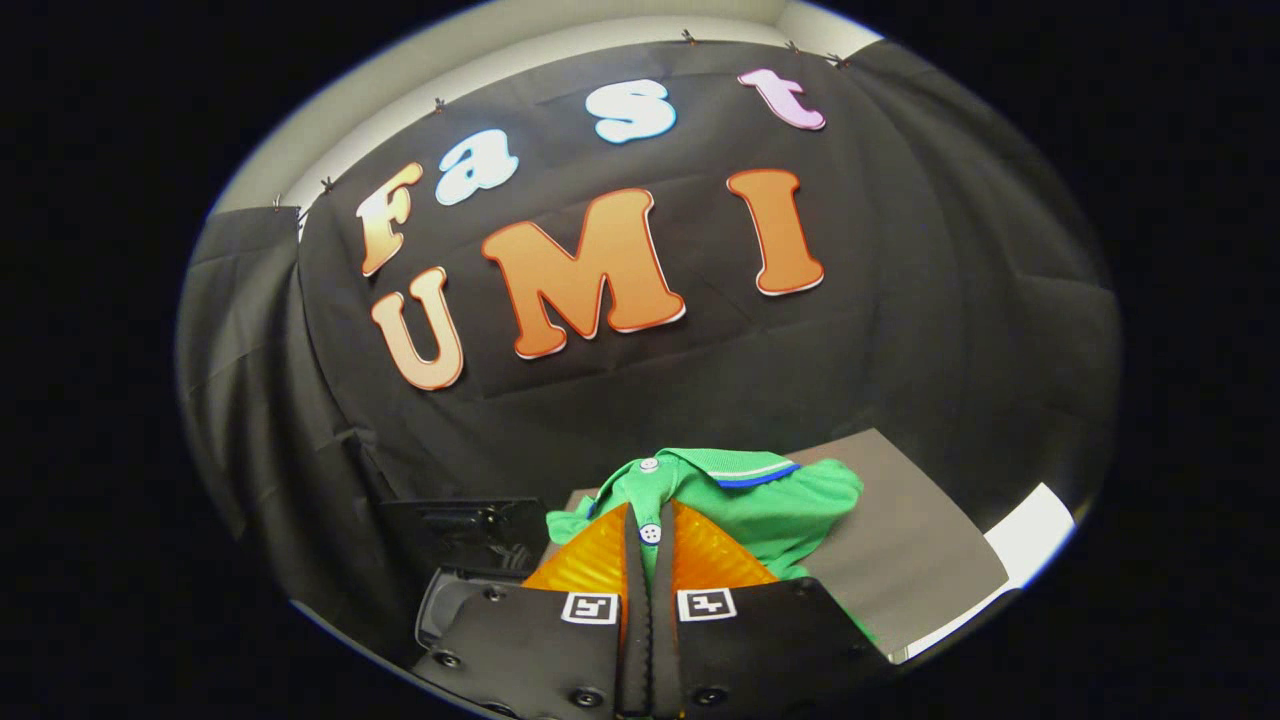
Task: Put the clothes into the washing machine and then close the washing machine lid.
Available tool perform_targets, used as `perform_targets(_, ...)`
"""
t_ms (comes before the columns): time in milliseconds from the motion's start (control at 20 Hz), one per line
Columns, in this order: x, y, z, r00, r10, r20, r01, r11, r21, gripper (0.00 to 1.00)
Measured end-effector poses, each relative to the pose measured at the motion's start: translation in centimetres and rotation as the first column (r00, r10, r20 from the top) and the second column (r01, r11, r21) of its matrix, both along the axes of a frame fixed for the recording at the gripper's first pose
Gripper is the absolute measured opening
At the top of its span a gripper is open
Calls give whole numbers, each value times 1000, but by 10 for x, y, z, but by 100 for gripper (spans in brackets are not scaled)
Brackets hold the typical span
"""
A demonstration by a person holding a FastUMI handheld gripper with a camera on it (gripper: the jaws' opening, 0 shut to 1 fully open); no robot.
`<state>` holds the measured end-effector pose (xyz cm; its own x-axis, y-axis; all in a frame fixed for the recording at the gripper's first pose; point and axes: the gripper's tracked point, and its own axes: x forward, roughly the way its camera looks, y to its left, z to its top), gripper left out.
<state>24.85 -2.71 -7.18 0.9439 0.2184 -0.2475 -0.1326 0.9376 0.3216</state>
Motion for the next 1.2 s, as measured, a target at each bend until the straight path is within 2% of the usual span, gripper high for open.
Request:
perform_targets(400, -30, 95, 56, 996, -46, 73, 46, 999, 4, 8)
perform_targets(600, -39, 158, 68, 997, 7, 73, -12, 997, 74, 8)
perform_targets(850, -35, 242, 70, 990, 117, 77, -125, 987, 105, 8)
perform_targets(1000, -30, 284, 55, 983, 176, 55, -182, 975, 127, 8)
perform_targets(1200, -15, 329, 14, 977, 215, -9, -212, 969, 130, 8)
